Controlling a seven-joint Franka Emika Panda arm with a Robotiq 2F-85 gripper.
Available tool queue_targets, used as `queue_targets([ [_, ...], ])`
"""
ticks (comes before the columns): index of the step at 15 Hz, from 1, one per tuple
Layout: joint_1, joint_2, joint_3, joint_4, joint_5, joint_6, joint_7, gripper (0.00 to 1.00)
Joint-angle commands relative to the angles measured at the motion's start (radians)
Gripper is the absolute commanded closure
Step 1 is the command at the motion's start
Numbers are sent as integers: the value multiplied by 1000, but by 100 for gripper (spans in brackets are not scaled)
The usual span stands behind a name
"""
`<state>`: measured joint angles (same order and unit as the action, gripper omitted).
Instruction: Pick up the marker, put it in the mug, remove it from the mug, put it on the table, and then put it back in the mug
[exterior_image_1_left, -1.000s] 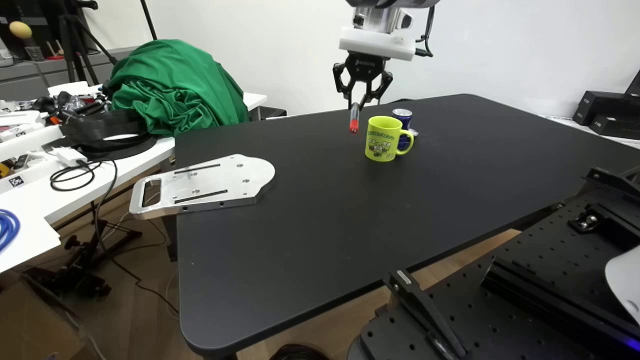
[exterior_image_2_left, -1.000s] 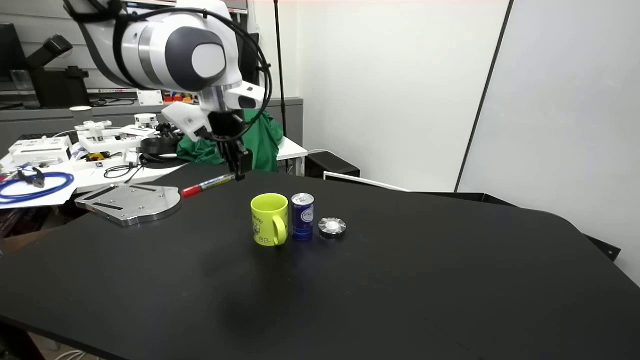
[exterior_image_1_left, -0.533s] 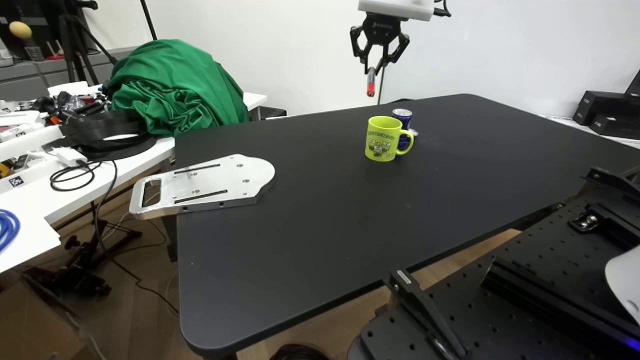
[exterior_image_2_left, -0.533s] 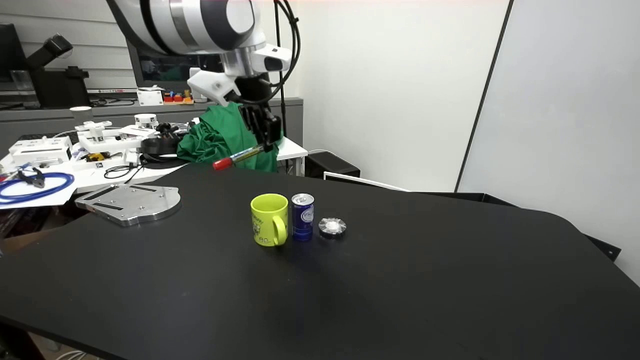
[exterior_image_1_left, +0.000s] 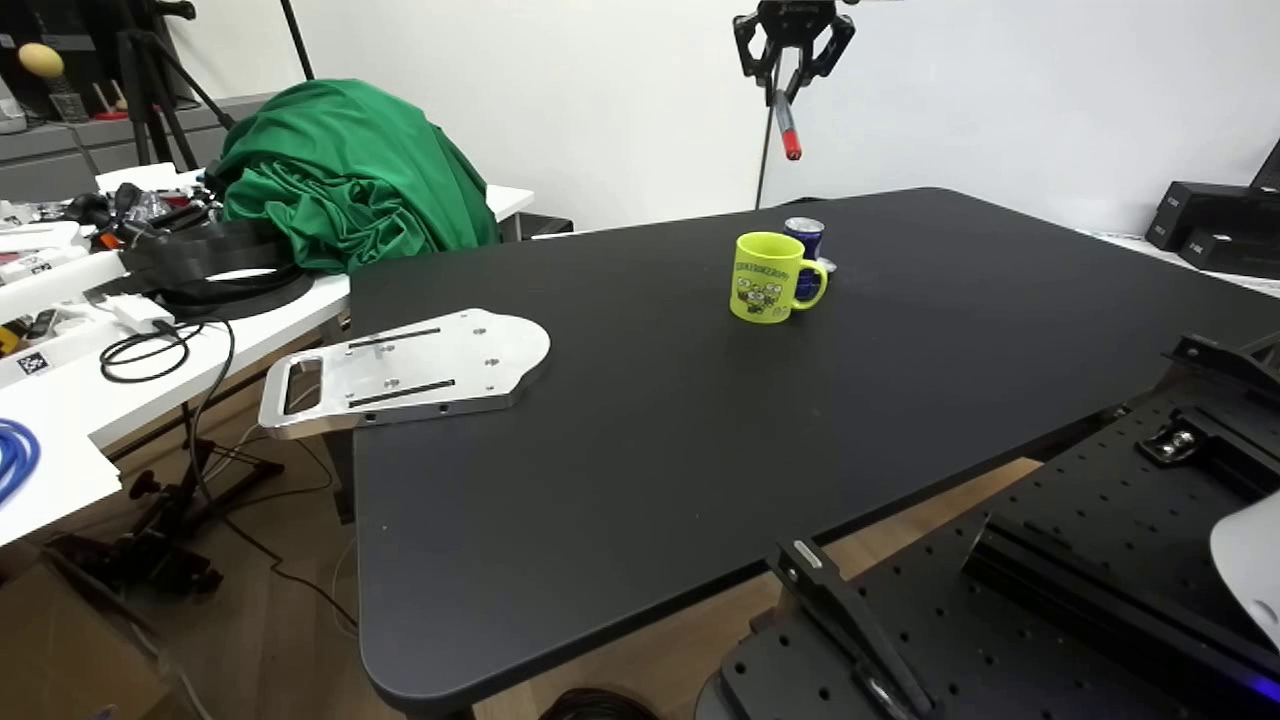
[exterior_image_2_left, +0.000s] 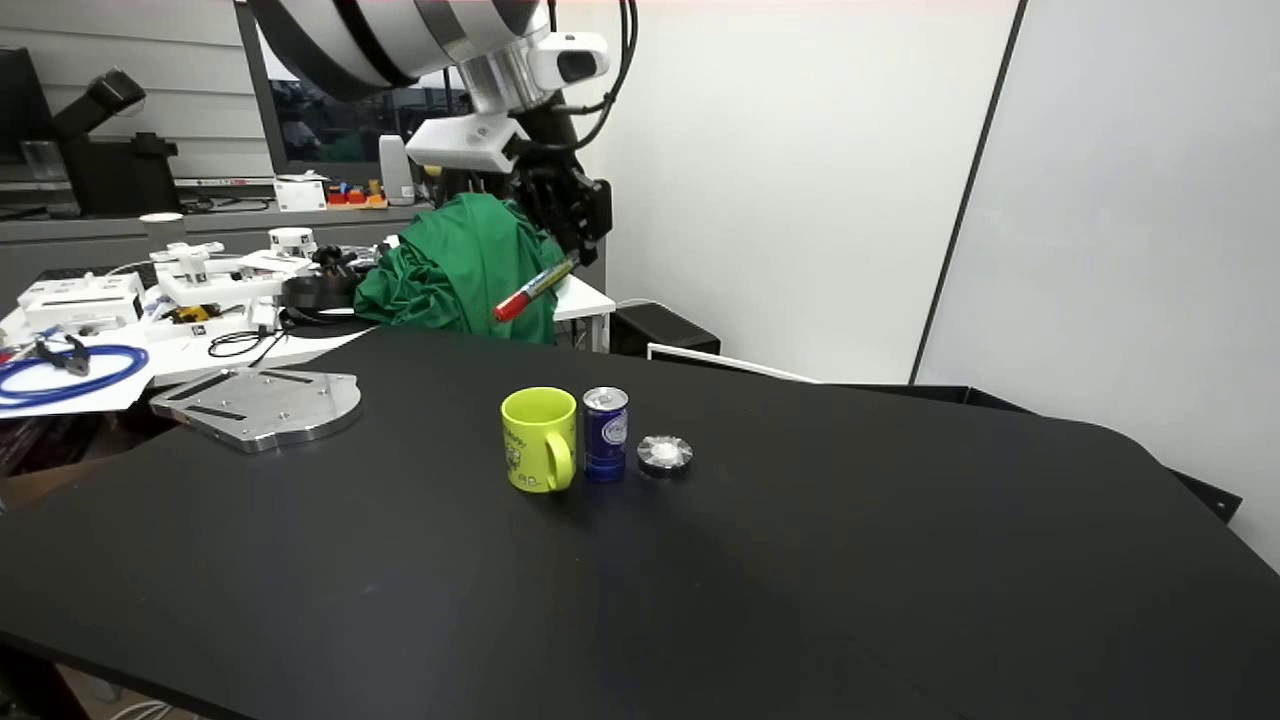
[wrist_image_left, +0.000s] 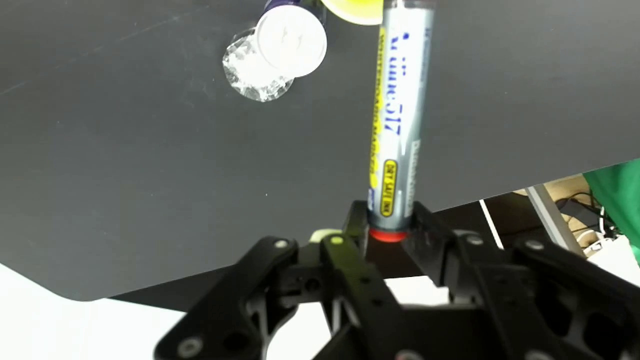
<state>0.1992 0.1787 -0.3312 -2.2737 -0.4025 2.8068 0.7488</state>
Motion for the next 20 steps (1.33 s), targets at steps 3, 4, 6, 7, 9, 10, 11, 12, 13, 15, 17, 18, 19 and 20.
queue_targets([
  [3, 61, -7, -117, -21, -332, 83, 223, 94],
  [4, 71, -2, -137, -19, -397, 99, 268, 94],
  [6, 90, 5, -175, -18, -526, 138, 365, 94],
  [7, 99, 7, -191, -16, -583, 156, 418, 94],
  [9, 111, 10, -212, -18, -666, 187, 512, 94],
  [10, 114, 12, -219, -20, -698, 200, 549, 94],
  [11, 121, 15, -228, -18, -736, 209, 592, 94],
  [12, 127, 18, -237, -14, -776, 219, 634, 94],
  [13, 133, 24, -246, -10, -814, 229, 674, 94],
  [15, 140, 40, -257, 0, -881, 244, 750, 94],
  [17, 143, 56, -264, 7, -929, 255, 815, 94],
  [18, 145, 66, -267, 12, -951, 261, 843, 94],
  [19, 146, 74, -268, 18, -974, 264, 871, 94],
  [20, 147, 83, -269, 23, -994, 265, 897, 94],
])
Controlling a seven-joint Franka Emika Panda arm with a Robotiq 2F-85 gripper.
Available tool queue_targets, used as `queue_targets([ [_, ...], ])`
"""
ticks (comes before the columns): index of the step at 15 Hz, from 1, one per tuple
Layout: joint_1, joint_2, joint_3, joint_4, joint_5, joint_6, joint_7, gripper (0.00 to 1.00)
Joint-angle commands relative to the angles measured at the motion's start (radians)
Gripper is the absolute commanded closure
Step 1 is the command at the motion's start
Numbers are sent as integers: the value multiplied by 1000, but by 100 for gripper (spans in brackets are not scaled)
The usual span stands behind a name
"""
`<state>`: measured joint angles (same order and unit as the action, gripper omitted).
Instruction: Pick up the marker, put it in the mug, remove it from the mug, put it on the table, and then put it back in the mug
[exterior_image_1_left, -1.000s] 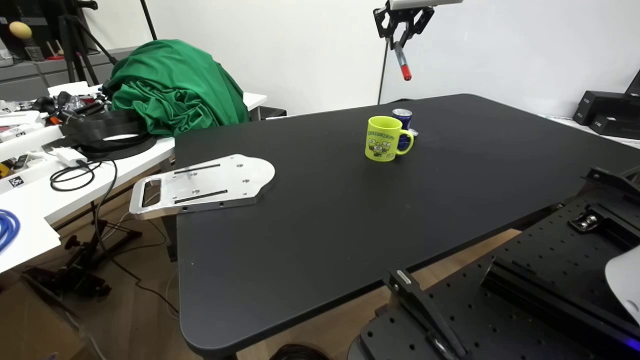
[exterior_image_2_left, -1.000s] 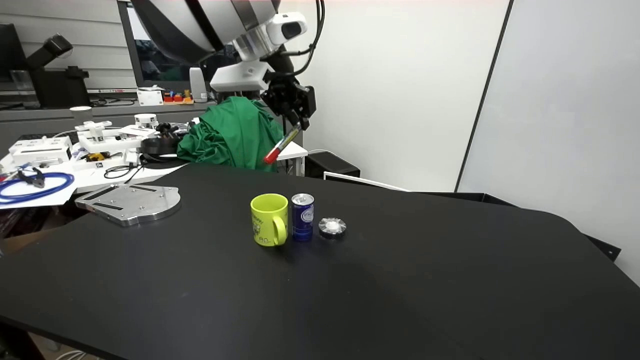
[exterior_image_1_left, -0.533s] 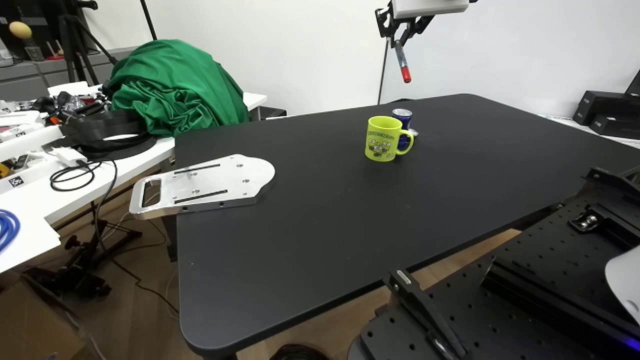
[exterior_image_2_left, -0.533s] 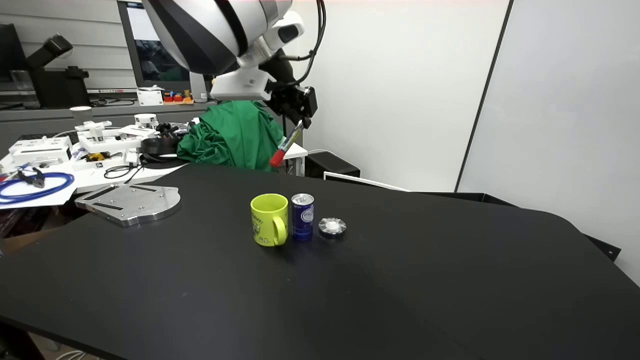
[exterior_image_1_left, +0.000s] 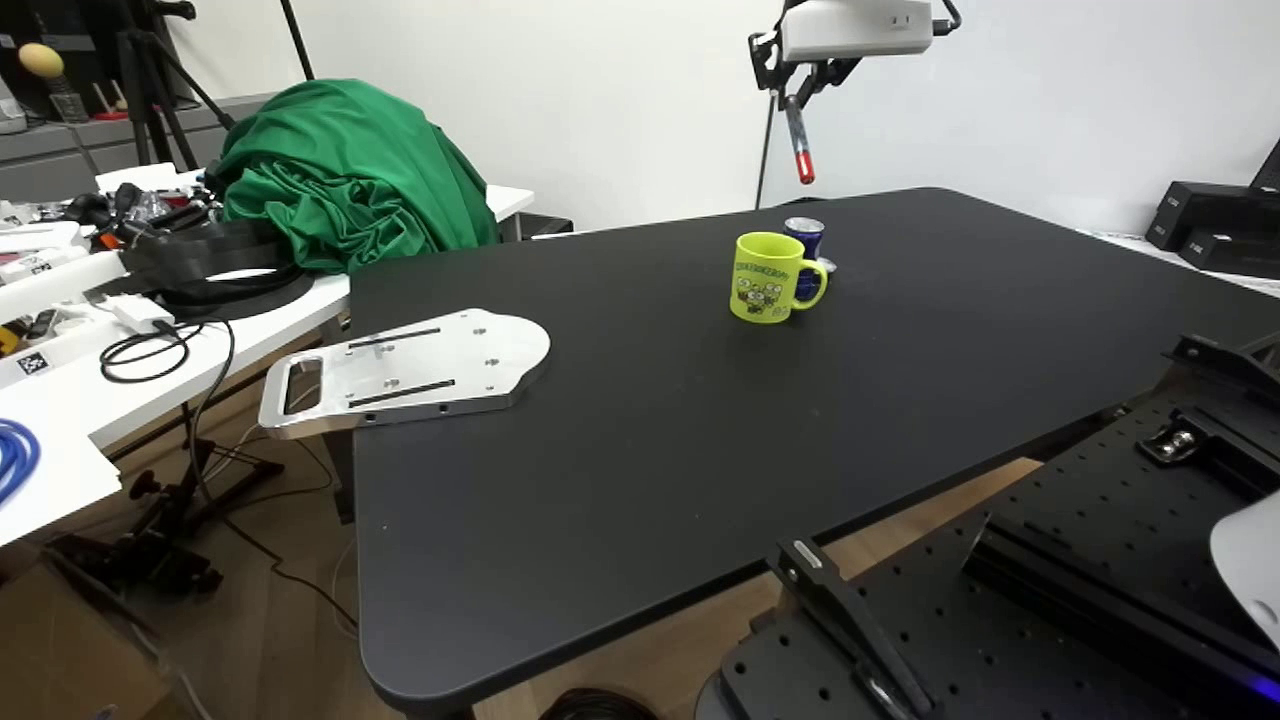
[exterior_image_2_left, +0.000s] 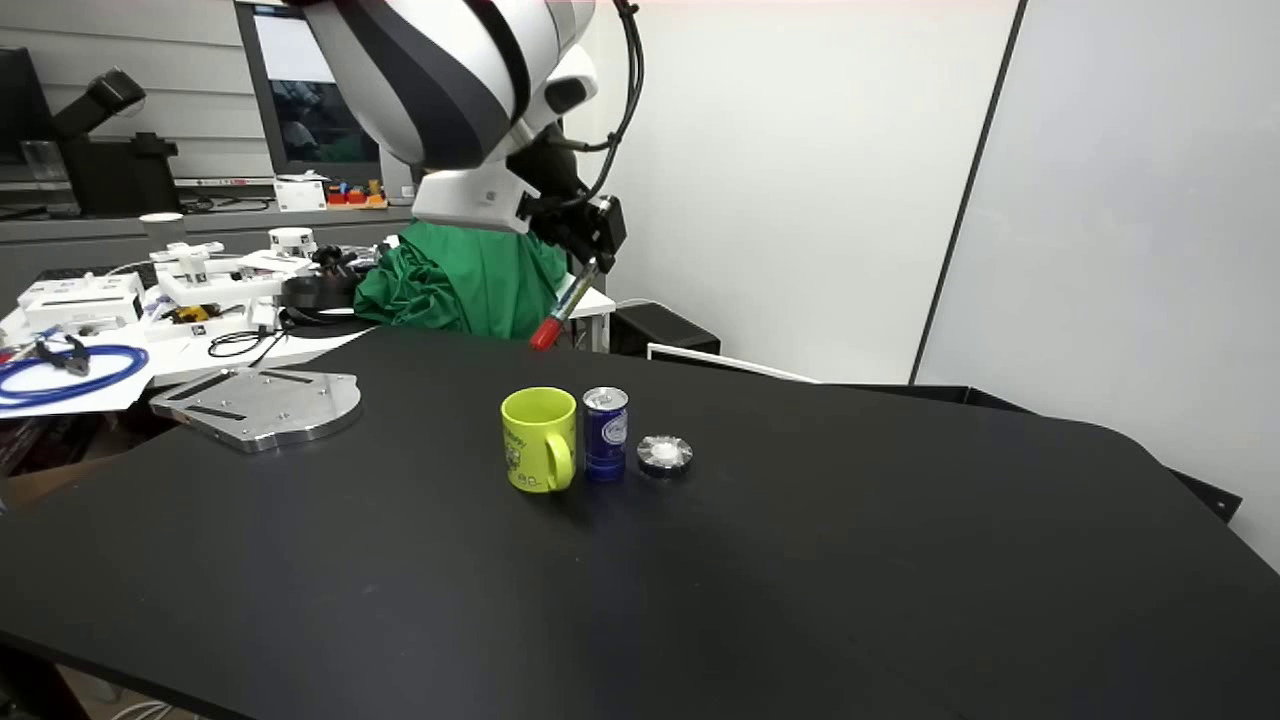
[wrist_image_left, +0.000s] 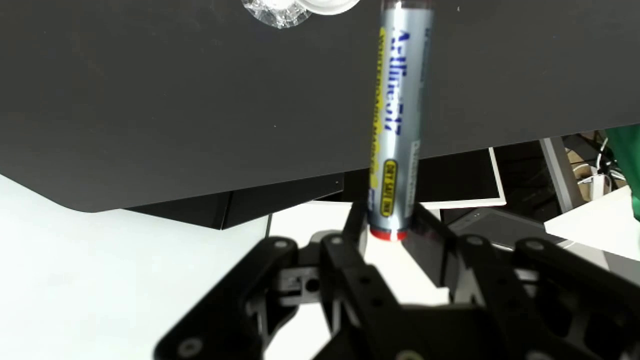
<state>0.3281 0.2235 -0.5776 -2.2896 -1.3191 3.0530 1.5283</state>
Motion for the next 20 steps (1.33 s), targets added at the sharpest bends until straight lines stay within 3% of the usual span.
queue_targets([
  [1, 20, 47, -23, 44, -96, 19, 143, 94],
  [10, 27, 144, -11, 119, -258, 9, 368, 94],
  [20, 24, 247, 22, 169, -356, -2, 538, 94],
])
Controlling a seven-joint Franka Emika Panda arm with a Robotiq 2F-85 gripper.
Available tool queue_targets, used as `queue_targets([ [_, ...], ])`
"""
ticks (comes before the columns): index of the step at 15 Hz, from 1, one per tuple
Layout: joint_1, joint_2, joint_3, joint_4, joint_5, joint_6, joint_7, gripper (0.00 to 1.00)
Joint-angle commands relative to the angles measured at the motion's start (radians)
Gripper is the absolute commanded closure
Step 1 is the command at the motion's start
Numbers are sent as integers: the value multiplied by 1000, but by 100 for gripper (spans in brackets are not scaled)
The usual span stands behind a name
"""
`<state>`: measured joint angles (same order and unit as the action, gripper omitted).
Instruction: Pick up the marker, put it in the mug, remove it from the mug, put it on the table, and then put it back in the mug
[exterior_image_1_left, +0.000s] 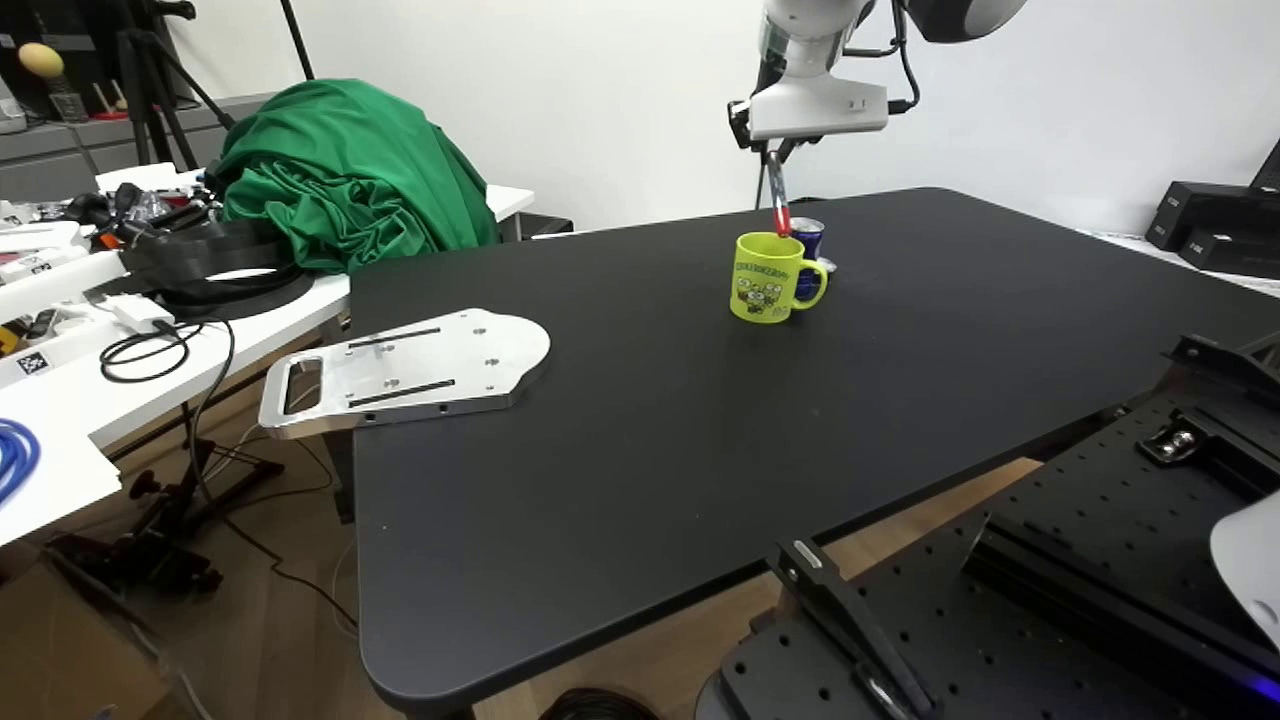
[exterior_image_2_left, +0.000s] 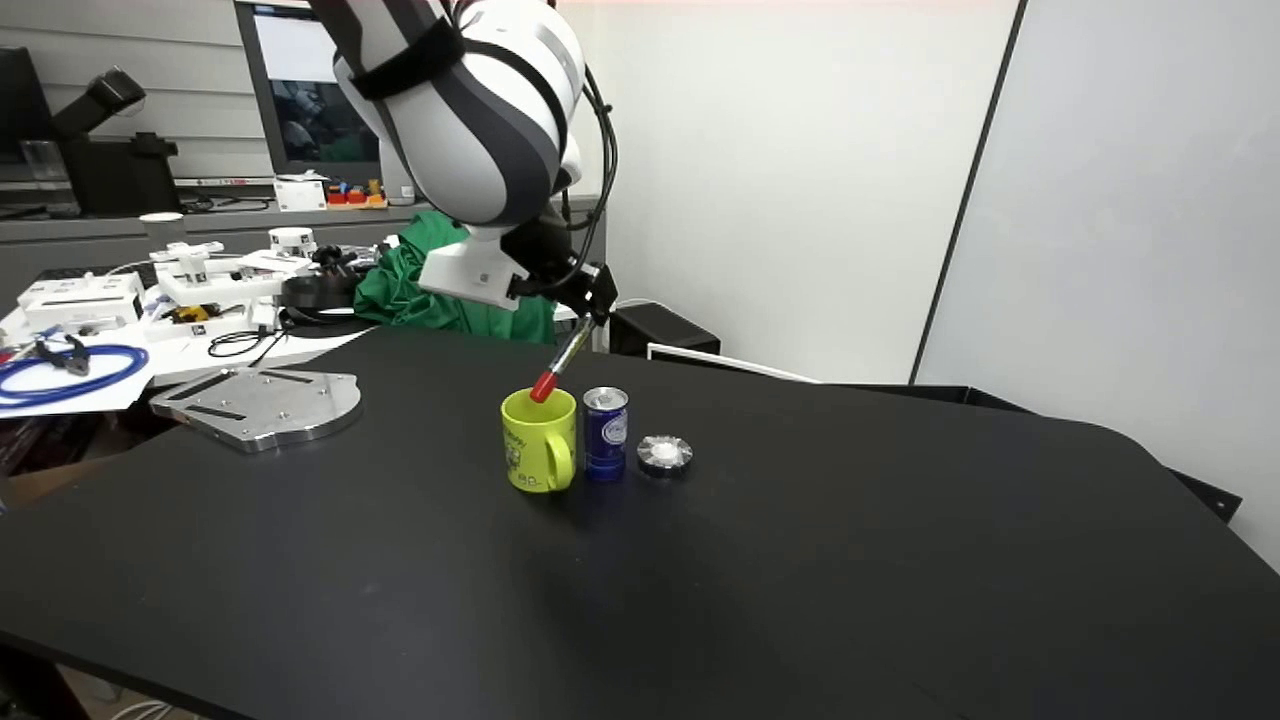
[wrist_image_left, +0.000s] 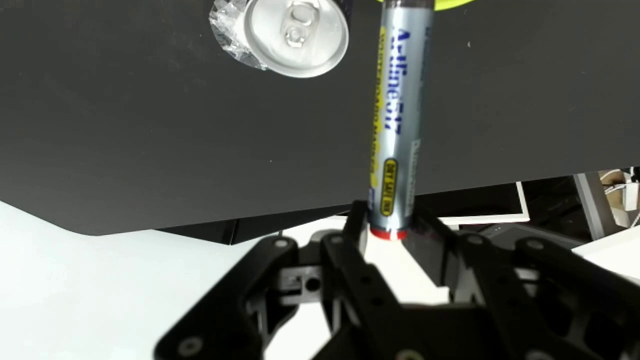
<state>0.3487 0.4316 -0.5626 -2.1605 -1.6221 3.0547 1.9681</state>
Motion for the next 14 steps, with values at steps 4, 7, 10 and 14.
queue_targets([
  [4, 5, 70, 28, 48, -78, -12, 141, 94],
  [7, 5, 88, 44, 51, -87, -19, 158, 94],
  [10, 4, 100, 56, 50, -94, -24, 170, 94],
  [14, 1, 112, 69, 47, -86, -31, 166, 49],
])
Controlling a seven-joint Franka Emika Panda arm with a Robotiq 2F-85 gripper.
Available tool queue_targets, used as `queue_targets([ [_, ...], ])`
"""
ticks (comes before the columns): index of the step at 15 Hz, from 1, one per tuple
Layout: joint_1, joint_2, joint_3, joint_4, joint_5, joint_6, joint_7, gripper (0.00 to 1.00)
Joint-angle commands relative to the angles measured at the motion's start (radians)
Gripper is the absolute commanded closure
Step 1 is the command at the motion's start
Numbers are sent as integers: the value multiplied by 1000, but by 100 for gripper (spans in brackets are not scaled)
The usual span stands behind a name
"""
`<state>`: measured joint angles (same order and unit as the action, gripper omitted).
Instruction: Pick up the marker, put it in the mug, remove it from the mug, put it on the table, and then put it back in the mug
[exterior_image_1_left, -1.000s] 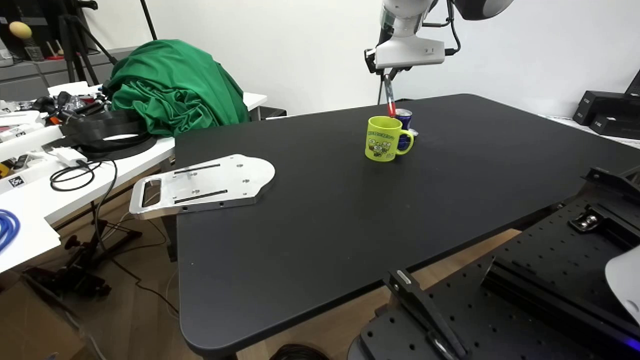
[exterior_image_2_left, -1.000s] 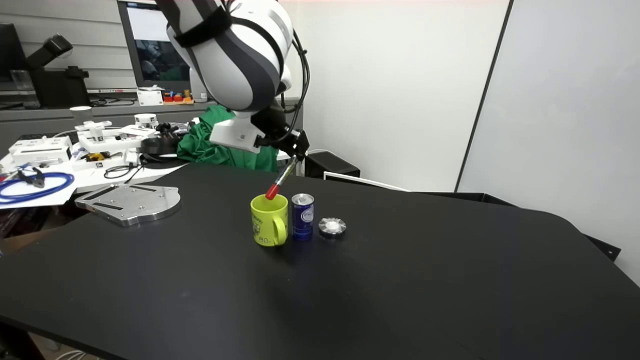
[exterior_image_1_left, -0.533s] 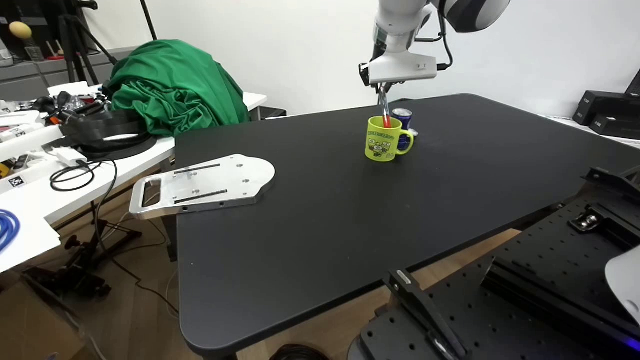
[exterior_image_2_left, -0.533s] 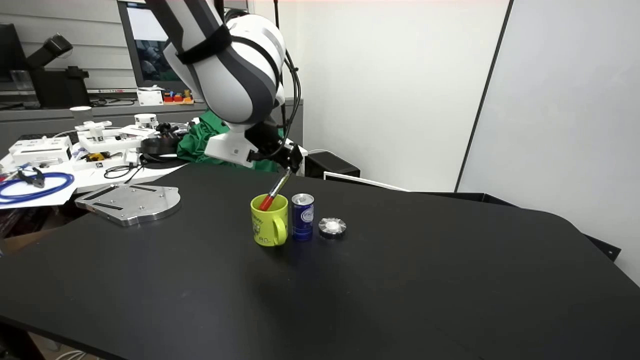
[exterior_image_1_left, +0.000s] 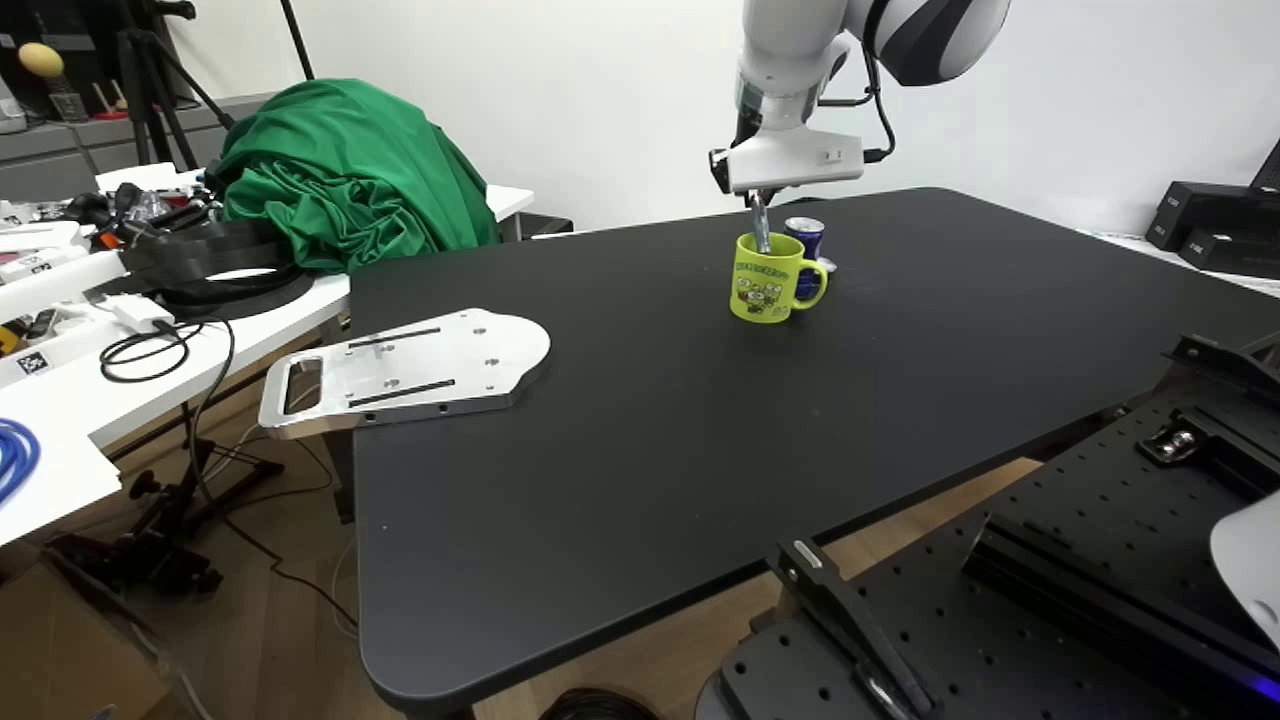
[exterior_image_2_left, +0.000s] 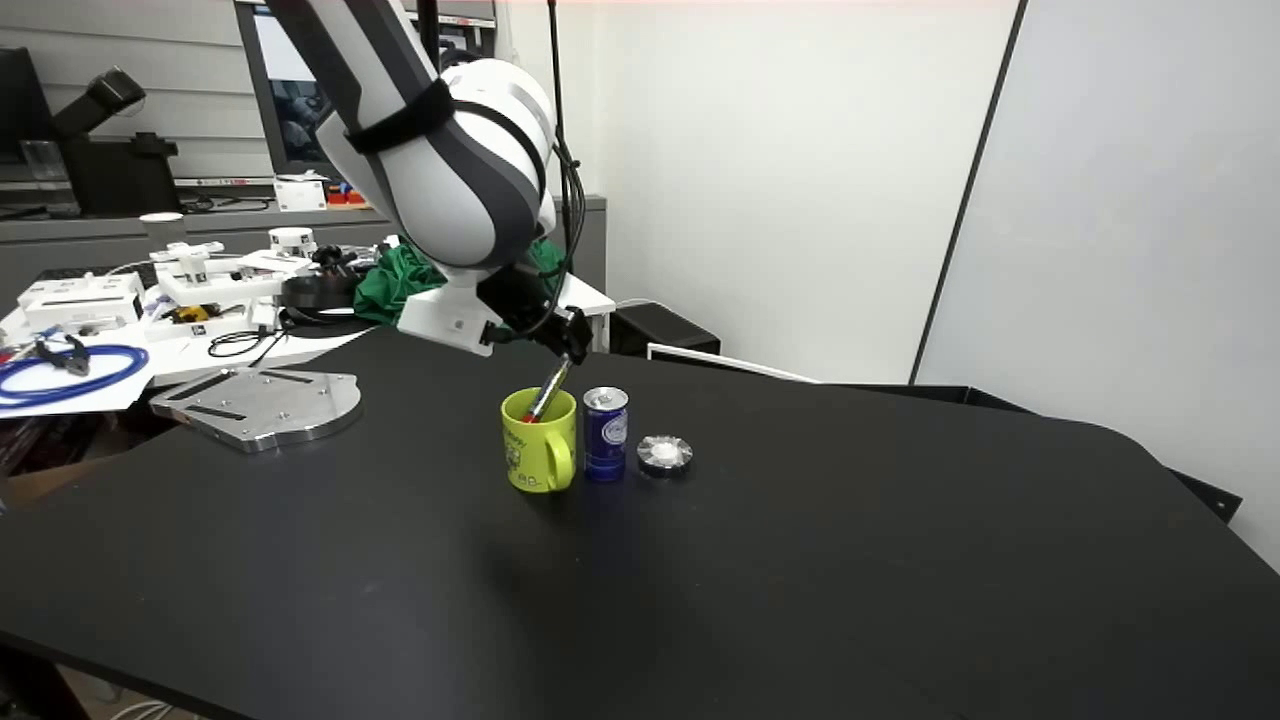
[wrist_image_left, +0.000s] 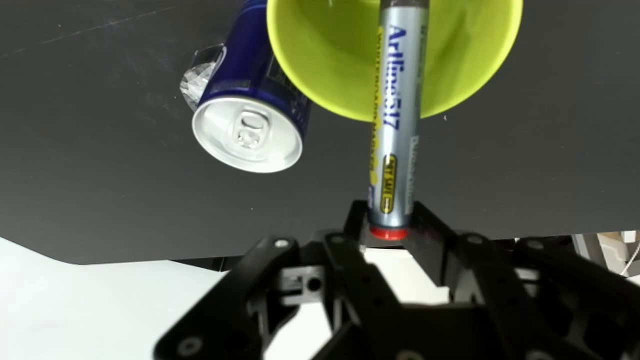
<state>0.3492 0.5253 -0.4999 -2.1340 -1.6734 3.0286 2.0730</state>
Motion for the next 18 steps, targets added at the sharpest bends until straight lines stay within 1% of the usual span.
queue_targets([
  [1, -2, 21, 8, 16, -21, -1, 45, 48],
  [2, -1, 20, 11, 14, -12, -2, 39, 46],
  [4, 6, 8, 13, 11, -12, -6, 23, 34],
  [6, 3, -14, 14, -7, 23, 13, -28, 20],
  [8, 2, -52, 10, -31, 74, 26, -91, 6],
  [9, 1, -72, 10, -42, 106, 29, -124, 2],
  [10, -10, -98, 17, -67, 173, 46, -193, 0],
  [11, -186, -156, 197, -103, 166, 20, -311, 0],
  [12, -78, -142, 74, -130, 239, 110, -381, 0],
  [13, -139, -167, 127, -168, 251, 142, -453, 0],
  [15, -225, -202, 175, -250, 323, 228, -610, 0],
  [16, -325, -215, 256, -285, 350, 259, -687, 0],
  [18, -403, -197, 305, -369, 456, 314, -838, 0],
])
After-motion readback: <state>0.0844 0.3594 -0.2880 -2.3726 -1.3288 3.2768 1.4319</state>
